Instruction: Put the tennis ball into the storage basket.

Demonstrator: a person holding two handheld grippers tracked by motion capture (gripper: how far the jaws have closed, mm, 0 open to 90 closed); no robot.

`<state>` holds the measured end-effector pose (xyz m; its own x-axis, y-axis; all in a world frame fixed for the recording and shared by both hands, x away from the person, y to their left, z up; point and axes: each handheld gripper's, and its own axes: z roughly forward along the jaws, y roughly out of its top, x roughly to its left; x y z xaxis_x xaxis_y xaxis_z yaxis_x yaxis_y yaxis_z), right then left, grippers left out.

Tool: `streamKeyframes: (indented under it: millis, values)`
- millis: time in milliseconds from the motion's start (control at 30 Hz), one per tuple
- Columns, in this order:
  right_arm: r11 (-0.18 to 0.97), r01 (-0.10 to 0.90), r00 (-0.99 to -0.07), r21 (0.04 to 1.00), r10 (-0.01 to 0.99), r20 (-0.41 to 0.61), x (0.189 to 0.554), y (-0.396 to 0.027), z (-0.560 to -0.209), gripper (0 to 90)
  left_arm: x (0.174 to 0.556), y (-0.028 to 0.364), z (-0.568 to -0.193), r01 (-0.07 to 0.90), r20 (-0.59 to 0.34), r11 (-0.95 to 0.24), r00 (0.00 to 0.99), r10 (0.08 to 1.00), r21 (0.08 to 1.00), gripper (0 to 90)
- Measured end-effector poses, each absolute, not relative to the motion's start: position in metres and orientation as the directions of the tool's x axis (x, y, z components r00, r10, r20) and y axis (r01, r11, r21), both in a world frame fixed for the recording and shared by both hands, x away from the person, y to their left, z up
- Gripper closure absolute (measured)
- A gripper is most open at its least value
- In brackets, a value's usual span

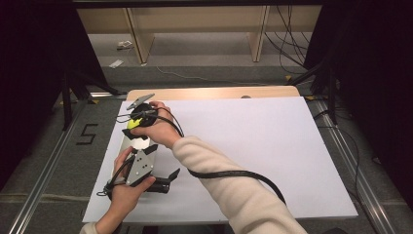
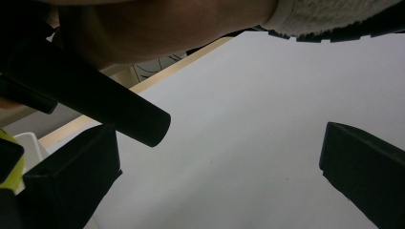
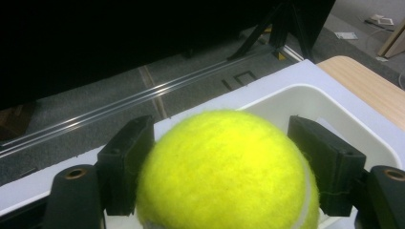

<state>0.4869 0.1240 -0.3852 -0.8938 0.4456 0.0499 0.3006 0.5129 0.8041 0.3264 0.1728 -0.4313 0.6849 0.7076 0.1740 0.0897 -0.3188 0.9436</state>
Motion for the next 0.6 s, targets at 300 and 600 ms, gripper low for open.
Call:
streamKeyframes:
  millis: [300, 600]
  values:
    - [0.511, 0.304, -0.892, 0.804, 0.449, 0.051, 0.4882, 0.1254, -0.3869, 26.9, 0.3264, 0.1722, -0.4314, 0.090, 0.175, -0.321, 0.686, 0.706, 0.943, 0.0]
    - [0.520, 0.310, -0.893, 0.796, 0.447, 0.055, 0.4892, 0.1273, -0.3900, 26.8, 0.3264, 0.1724, -0.4316, 0.094, 0.170, -0.318, 0.686, 0.707, 0.944, 0.0]
